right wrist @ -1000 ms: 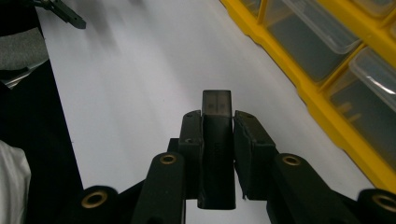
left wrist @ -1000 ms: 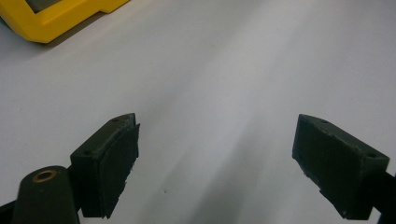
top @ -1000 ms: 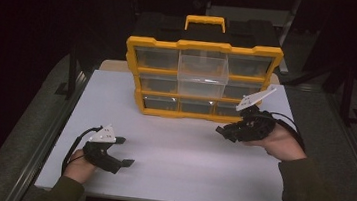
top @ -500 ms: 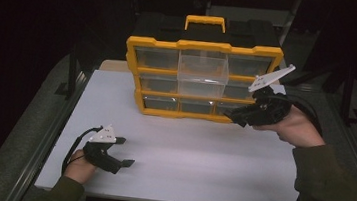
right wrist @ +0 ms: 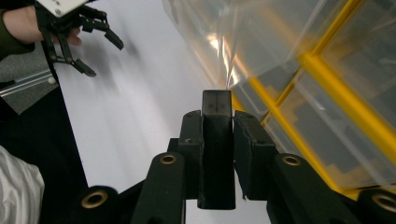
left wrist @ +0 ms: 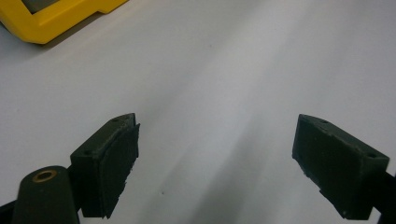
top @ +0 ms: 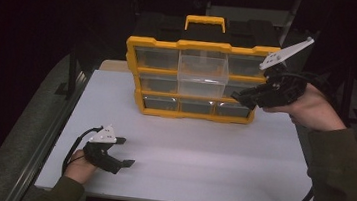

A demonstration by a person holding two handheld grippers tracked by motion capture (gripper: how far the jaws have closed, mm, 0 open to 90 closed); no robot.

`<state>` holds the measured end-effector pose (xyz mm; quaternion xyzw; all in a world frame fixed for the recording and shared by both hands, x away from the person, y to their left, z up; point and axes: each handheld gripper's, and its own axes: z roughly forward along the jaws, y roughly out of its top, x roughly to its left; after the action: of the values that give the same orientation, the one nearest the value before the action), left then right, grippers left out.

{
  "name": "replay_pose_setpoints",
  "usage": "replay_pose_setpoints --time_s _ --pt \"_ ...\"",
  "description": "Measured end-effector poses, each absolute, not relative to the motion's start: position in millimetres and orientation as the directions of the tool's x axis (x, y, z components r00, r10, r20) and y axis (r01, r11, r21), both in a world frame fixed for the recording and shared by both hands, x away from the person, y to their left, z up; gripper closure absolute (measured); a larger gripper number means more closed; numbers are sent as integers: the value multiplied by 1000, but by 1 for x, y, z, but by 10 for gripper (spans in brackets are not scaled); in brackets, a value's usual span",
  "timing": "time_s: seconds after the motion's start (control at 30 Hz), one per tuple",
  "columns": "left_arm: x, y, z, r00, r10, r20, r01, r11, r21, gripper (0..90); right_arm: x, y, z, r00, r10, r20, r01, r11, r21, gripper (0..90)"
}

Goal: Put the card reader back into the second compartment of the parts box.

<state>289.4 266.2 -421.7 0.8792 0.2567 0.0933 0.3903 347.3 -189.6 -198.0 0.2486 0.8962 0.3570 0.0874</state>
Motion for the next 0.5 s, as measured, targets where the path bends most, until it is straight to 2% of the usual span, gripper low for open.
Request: replay_pose_setpoints --time_s 0.5 --pt "289 266 -422 852 523 -36 378 -565 734 144 357 -180 -146 -868 496 -4 347 613 710 724"
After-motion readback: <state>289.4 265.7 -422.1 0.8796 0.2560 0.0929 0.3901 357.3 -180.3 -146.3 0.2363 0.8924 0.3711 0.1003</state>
